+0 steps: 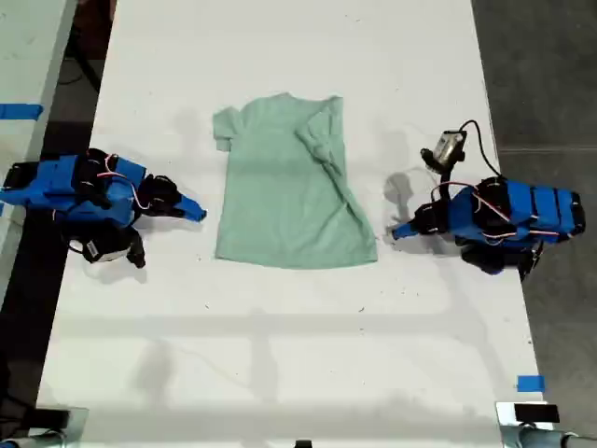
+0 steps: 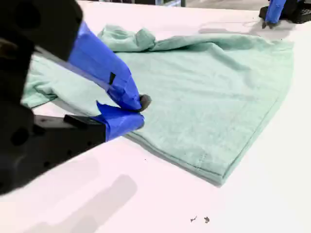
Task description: Fold t shirt
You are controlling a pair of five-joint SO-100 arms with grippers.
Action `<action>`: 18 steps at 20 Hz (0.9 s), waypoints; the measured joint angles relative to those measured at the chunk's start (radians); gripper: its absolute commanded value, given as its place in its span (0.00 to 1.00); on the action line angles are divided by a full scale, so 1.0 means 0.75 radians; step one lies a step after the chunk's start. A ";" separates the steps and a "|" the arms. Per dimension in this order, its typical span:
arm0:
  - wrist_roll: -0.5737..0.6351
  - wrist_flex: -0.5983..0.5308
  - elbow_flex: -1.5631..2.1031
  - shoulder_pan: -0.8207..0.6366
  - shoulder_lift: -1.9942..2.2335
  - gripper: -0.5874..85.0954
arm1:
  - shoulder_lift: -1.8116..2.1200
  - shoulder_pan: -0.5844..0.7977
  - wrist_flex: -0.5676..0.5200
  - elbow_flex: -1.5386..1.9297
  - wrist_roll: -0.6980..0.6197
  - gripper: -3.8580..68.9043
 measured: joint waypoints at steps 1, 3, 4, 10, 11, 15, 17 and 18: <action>-0.006 0.000 0.000 0.000 0.000 0.01 | 0.000 0.000 -0.002 0.002 -0.006 0.13; -0.039 0.000 0.000 -0.002 0.000 0.01 | 0.000 0.053 -0.014 0.004 -0.168 0.13; -0.041 0.000 0.000 -0.006 0.000 0.01 | 0.000 0.059 -0.014 0.004 -0.213 0.13; -0.041 0.000 0.000 -0.039 0.000 0.01 | 0.000 0.063 -0.018 0.004 -0.239 0.13; -0.041 0.000 0.000 -0.043 0.000 0.01 | 0.000 0.063 -0.018 0.004 -0.239 0.13; -0.041 0.000 0.000 -0.043 0.000 0.01 | 0.000 0.063 -0.018 0.004 -0.239 0.13; -0.041 0.000 0.000 -0.039 0.000 0.01 | 0.000 0.063 -0.018 0.004 -0.239 0.13; -0.041 0.000 0.000 -0.039 0.000 0.00 | 0.000 0.063 -0.018 0.004 -0.239 0.13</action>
